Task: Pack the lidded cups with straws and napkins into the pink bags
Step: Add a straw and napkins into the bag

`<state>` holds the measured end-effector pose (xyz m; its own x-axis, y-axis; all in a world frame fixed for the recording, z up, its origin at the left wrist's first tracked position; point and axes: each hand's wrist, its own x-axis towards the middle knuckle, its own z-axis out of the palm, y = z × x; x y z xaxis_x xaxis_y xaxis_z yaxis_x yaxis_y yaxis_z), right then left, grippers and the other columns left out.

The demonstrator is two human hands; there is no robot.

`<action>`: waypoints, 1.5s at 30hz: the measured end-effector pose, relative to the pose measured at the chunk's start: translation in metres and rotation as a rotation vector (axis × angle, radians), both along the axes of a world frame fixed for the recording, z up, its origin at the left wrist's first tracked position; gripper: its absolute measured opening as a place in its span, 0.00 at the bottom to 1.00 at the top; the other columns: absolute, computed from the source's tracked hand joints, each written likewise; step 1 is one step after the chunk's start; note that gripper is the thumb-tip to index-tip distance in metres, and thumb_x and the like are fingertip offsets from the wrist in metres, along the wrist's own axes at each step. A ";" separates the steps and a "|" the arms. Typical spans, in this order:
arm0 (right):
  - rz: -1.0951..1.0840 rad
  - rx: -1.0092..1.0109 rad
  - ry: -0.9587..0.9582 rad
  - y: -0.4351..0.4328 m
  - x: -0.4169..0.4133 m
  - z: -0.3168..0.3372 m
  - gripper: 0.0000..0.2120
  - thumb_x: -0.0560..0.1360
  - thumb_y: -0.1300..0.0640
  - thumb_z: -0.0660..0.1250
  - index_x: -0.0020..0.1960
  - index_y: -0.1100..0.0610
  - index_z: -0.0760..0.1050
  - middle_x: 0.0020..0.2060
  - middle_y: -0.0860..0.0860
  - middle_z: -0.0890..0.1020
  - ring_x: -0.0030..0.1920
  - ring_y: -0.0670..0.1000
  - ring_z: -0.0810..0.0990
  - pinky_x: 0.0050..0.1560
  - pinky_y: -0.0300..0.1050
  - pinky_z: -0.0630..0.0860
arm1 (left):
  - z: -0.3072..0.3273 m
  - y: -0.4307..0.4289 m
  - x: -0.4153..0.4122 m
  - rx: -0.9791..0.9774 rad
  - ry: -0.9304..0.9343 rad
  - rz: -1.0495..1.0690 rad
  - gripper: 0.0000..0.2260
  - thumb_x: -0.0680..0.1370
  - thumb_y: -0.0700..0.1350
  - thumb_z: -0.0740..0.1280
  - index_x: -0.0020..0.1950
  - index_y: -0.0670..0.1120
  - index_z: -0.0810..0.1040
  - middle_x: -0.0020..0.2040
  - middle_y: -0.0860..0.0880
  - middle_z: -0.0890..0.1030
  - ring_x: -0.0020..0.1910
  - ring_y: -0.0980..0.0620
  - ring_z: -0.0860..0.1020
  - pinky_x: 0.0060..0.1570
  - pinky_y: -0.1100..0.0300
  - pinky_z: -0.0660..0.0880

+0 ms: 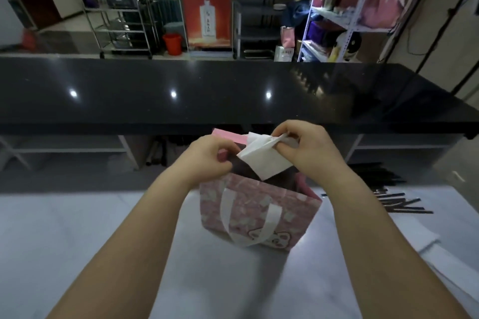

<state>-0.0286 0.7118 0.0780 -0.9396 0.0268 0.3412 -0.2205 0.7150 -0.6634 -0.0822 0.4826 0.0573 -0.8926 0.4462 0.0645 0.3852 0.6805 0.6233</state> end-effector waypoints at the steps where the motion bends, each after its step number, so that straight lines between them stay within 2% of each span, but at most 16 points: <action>1: -0.022 0.044 -0.047 -0.004 -0.002 -0.007 0.07 0.73 0.56 0.69 0.44 0.44 0.78 0.42 0.38 0.78 0.46 0.40 0.76 0.43 0.43 0.76 | -0.001 0.000 -0.004 -0.016 0.010 -0.044 0.19 0.67 0.43 0.67 0.53 0.62 0.81 0.47 0.64 0.80 0.49 0.61 0.77 0.51 0.54 0.78; 3: -0.071 0.138 -0.135 -0.008 -0.007 -0.019 0.07 0.73 0.57 0.69 0.45 0.45 0.79 0.44 0.41 0.79 0.48 0.45 0.77 0.48 0.48 0.77 | -0.003 0.001 -0.011 -0.096 0.069 -0.114 0.24 0.66 0.45 0.68 0.60 0.62 0.78 0.57 0.61 0.79 0.58 0.56 0.75 0.57 0.48 0.76; 6: -0.151 0.388 -0.131 -0.011 -0.016 -0.029 0.07 0.74 0.58 0.66 0.50 0.50 0.80 0.45 0.48 0.82 0.48 0.52 0.78 0.53 0.48 0.71 | -0.009 -0.001 -0.014 -0.183 0.057 -0.167 0.35 0.68 0.47 0.72 0.73 0.62 0.66 0.75 0.56 0.65 0.76 0.51 0.56 0.70 0.43 0.63; 8: -0.167 0.599 -0.002 -0.015 -0.022 -0.035 0.07 0.75 0.58 0.65 0.51 0.52 0.80 0.45 0.50 0.83 0.49 0.55 0.79 0.57 0.48 0.66 | -0.013 -0.003 -0.013 -0.160 -0.011 -0.203 0.40 0.68 0.47 0.74 0.75 0.64 0.60 0.79 0.55 0.56 0.78 0.52 0.47 0.73 0.40 0.57; 10: -0.143 0.754 0.065 -0.021 -0.025 -0.041 0.09 0.76 0.58 0.63 0.54 0.53 0.79 0.47 0.50 0.83 0.51 0.55 0.78 0.59 0.48 0.63 | -0.015 -0.006 -0.011 -0.121 -0.049 -0.245 0.42 0.69 0.46 0.74 0.76 0.65 0.57 0.80 0.56 0.51 0.78 0.52 0.44 0.74 0.38 0.55; 14: -0.071 0.843 -0.069 -0.021 -0.027 -0.037 0.16 0.75 0.52 0.68 0.62 0.50 0.75 0.58 0.46 0.78 0.61 0.52 0.71 0.61 0.48 0.63 | -0.018 -0.010 -0.009 0.024 0.010 -0.250 0.36 0.70 0.45 0.75 0.74 0.63 0.64 0.78 0.55 0.57 0.78 0.54 0.50 0.74 0.43 0.57; 18: -0.066 0.333 0.120 -0.004 -0.005 -0.029 0.13 0.71 0.59 0.74 0.56 0.53 0.81 0.50 0.45 0.82 0.56 0.49 0.76 0.60 0.46 0.71 | -0.028 -0.024 -0.005 0.385 -0.015 -0.152 0.26 0.69 0.54 0.77 0.65 0.65 0.74 0.68 0.63 0.70 0.68 0.60 0.69 0.67 0.52 0.72; 21: -0.170 -0.138 0.154 0.017 0.026 -0.039 0.11 0.71 0.59 0.75 0.52 0.47 0.82 0.47 0.39 0.81 0.51 0.43 0.79 0.54 0.37 0.76 | -0.042 -0.041 0.004 0.550 -0.029 -0.038 0.28 0.64 0.59 0.78 0.63 0.64 0.76 0.64 0.63 0.75 0.64 0.59 0.75 0.59 0.54 0.77; 24: -0.229 -0.466 0.133 0.031 0.058 -0.066 0.10 0.69 0.51 0.74 0.50 0.43 0.81 0.46 0.44 0.84 0.49 0.47 0.82 0.51 0.41 0.79 | -0.067 -0.048 0.017 0.697 -0.164 0.044 0.31 0.61 0.56 0.80 0.63 0.61 0.77 0.60 0.59 0.80 0.58 0.57 0.80 0.52 0.55 0.81; 26: -0.218 -0.614 0.110 0.032 0.071 -0.087 0.12 0.66 0.50 0.74 0.49 0.47 0.81 0.44 0.46 0.85 0.47 0.49 0.83 0.51 0.46 0.78 | -0.083 -0.047 0.025 0.730 -0.201 0.113 0.27 0.63 0.52 0.80 0.60 0.59 0.79 0.57 0.57 0.83 0.53 0.55 0.82 0.49 0.55 0.81; 28: -0.120 -0.748 0.071 0.027 0.079 -0.103 0.17 0.66 0.47 0.75 0.52 0.54 0.80 0.43 0.46 0.85 0.46 0.47 0.83 0.48 0.44 0.78 | -0.095 -0.042 0.031 0.799 -0.208 0.190 0.19 0.68 0.45 0.78 0.57 0.57 0.82 0.53 0.53 0.84 0.52 0.53 0.83 0.50 0.54 0.81; 30: -0.040 -0.838 0.038 0.020 0.080 -0.111 0.26 0.65 0.44 0.76 0.55 0.59 0.78 0.45 0.46 0.85 0.47 0.45 0.83 0.46 0.40 0.79 | -0.100 -0.036 0.034 0.874 -0.193 0.244 0.15 0.71 0.39 0.75 0.53 0.55 0.83 0.50 0.51 0.85 0.50 0.52 0.83 0.48 0.58 0.81; 33: -0.069 -0.836 0.015 0.011 0.074 -0.120 0.10 0.73 0.60 0.72 0.53 0.54 0.81 0.45 0.47 0.86 0.47 0.46 0.84 0.45 0.39 0.80 | -0.102 -0.029 0.039 0.940 -0.203 0.281 0.13 0.74 0.36 0.73 0.52 0.52 0.83 0.47 0.51 0.86 0.47 0.53 0.84 0.45 0.62 0.80; 39: -0.184 -0.905 0.008 0.007 0.057 -0.133 0.10 0.78 0.64 0.65 0.47 0.52 0.82 0.42 0.46 0.85 0.46 0.47 0.83 0.50 0.41 0.80 | -0.109 -0.026 0.059 1.008 -0.289 0.291 0.13 0.75 0.33 0.70 0.52 0.49 0.83 0.46 0.49 0.86 0.46 0.52 0.84 0.42 0.62 0.80; 42: -0.166 -0.906 0.011 0.008 0.053 -0.137 0.11 0.78 0.63 0.66 0.42 0.50 0.79 0.39 0.45 0.82 0.43 0.46 0.80 0.48 0.41 0.79 | -0.112 -0.032 0.069 1.021 -0.312 0.327 0.09 0.74 0.39 0.72 0.52 0.50 0.84 0.46 0.46 0.86 0.45 0.49 0.85 0.41 0.58 0.81; 45: -0.135 -0.953 0.001 0.010 0.048 -0.142 0.08 0.78 0.63 0.66 0.44 0.50 0.76 0.37 0.44 0.82 0.41 0.44 0.80 0.43 0.40 0.79 | -0.111 -0.034 0.077 1.035 -0.237 0.378 0.07 0.72 0.48 0.72 0.49 0.55 0.84 0.44 0.48 0.86 0.43 0.51 0.85 0.38 0.60 0.80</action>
